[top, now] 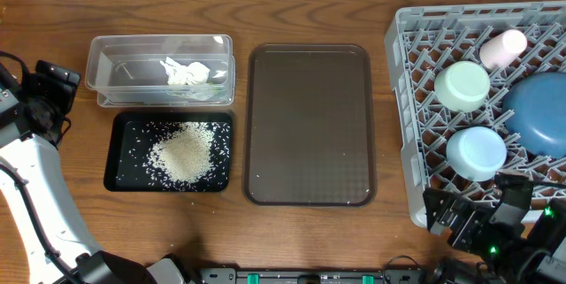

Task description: Sort waste into correct bins and load items into the dishwasher rack

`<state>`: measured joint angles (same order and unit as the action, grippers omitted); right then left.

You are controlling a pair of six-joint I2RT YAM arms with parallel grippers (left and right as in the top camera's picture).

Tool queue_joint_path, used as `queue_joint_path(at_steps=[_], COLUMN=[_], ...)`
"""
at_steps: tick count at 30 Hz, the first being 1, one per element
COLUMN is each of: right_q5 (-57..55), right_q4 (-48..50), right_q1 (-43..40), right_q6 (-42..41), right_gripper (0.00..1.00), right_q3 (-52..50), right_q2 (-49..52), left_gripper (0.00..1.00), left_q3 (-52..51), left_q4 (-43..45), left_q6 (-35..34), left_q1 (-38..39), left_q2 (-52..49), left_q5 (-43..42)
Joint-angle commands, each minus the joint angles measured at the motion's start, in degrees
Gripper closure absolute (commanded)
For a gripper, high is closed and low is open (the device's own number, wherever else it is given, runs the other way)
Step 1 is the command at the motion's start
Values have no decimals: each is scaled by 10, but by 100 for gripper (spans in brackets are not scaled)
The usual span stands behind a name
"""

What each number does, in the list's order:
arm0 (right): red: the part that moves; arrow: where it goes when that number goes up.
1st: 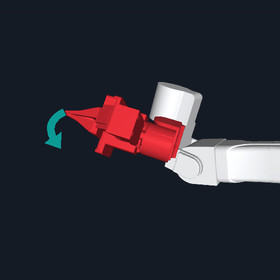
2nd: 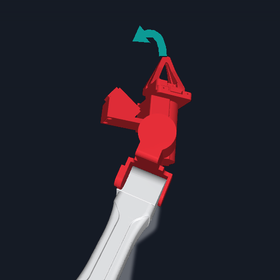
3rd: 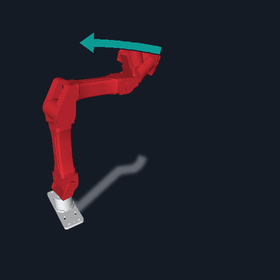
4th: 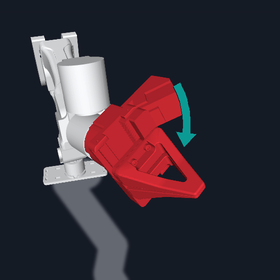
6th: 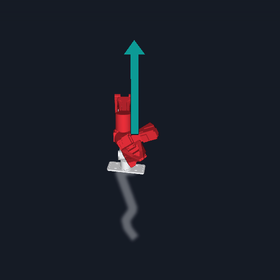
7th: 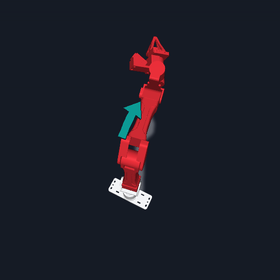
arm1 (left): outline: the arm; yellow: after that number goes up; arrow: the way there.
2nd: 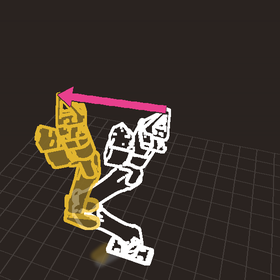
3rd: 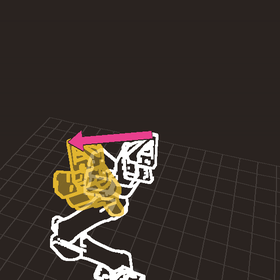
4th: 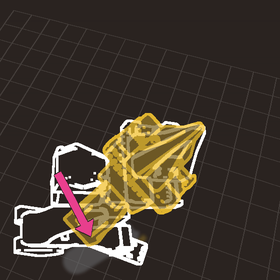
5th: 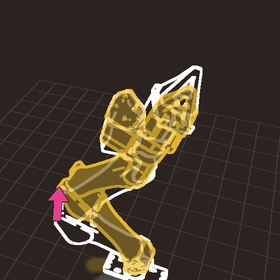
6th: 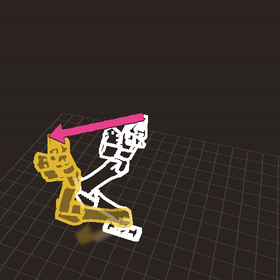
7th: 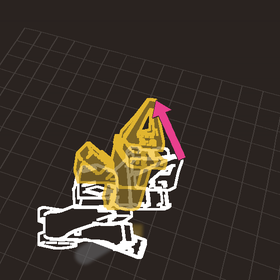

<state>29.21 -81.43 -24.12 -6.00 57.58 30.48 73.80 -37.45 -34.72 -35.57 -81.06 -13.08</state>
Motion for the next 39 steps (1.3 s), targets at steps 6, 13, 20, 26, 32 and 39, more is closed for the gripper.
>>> queue_joint_path(at_steps=[6,13,20,26,32,39], right_q5=[10,10,-7,-4,9,12], right_q4=[-3,-3,-6,73,285,494], right_q1=[2,2,14,82,170,212], right_q6=[9,9,9,-4,-30,-30], right_gripper=[1,1,1,1,1,1], right_q3=[-5,-5,-12,-76,-198,-357], right_q2=[-9,-9,-15,-50,-141,-270], left_gripper=[5,5,5,5,5,5], left_q3=[-1,-1,-1,-1,-1,-1], left_q4=[0,0,0,0,-1,0], left_q6=[-1,-1,-1,-1,-1,-1], left_q1=[-2,-2,-2,-2,-2,-2], left_q2=[-2,-2,-2,-2,-2,-2], left_q5=[7,7,7,7,7,7])
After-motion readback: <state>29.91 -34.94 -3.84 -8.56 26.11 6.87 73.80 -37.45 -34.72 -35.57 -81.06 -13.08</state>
